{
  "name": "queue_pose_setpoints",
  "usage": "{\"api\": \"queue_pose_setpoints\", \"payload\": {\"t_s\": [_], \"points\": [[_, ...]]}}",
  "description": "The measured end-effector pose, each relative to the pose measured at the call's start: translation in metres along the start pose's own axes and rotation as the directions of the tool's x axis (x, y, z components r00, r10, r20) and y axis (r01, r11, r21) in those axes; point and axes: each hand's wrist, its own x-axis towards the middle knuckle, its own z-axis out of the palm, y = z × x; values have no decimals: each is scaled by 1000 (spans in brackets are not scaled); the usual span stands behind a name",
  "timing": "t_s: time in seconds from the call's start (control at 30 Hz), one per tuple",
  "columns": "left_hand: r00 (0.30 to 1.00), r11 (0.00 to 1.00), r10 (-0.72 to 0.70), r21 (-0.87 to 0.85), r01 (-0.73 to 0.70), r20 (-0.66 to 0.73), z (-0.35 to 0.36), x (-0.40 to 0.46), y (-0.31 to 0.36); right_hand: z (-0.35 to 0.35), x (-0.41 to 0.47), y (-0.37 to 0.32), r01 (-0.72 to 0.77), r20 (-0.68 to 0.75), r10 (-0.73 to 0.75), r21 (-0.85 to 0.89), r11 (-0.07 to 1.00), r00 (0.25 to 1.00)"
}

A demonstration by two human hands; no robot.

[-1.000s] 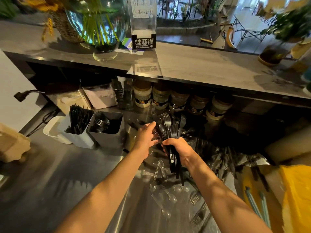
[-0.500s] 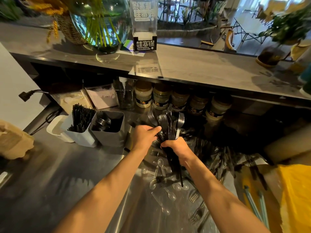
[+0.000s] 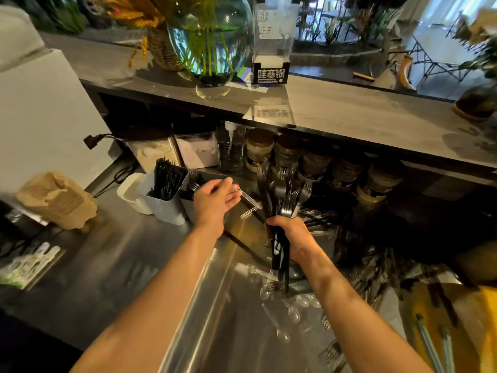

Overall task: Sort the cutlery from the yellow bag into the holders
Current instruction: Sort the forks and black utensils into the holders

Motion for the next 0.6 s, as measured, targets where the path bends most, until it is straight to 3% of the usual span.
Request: {"api": "queue_pose_setpoints", "payload": {"t_s": [0.27,0.6], "points": [[994,993,112,-23,-113,-15,-67,48,48,102,8,-15,50,51,-59,161,986,997],[937,935,282,278,-220,-207,-206,143,93,239,51,-13,68,-16,-66,238,969,998]]}}
